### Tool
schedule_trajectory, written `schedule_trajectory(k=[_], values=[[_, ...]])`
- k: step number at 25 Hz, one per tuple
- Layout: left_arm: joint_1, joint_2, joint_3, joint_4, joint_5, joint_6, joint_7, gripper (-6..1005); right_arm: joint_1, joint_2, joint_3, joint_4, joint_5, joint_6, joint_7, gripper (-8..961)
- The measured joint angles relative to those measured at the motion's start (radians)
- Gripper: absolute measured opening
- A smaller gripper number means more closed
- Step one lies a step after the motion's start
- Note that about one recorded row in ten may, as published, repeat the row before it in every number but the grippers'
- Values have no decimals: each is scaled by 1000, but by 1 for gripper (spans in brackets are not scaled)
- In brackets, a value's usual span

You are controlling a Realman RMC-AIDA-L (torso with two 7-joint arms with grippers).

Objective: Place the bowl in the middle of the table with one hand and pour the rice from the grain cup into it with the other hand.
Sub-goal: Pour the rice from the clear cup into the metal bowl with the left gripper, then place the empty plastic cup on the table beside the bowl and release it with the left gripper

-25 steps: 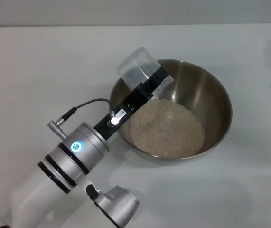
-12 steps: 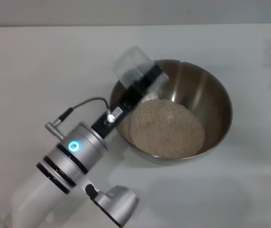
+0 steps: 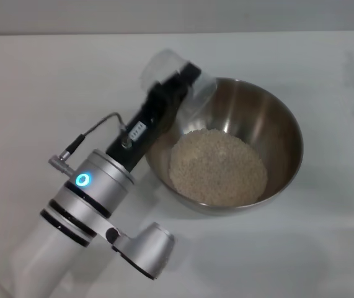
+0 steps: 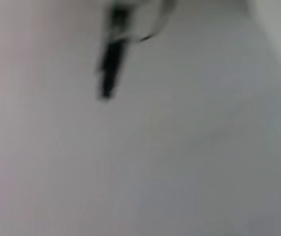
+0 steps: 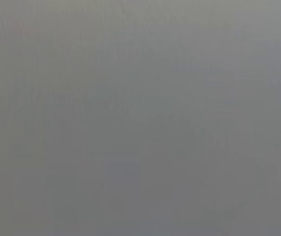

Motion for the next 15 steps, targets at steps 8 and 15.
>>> schedule_trajectory(k=[8,15], values=[[58,1,-84,-50,-107,118,-778,103,0,0,0,-1,0,-2,0,391],[56,0,-116,40,-286,80,-1299,111,-4,1,-1,0,0,-2,1,391]])
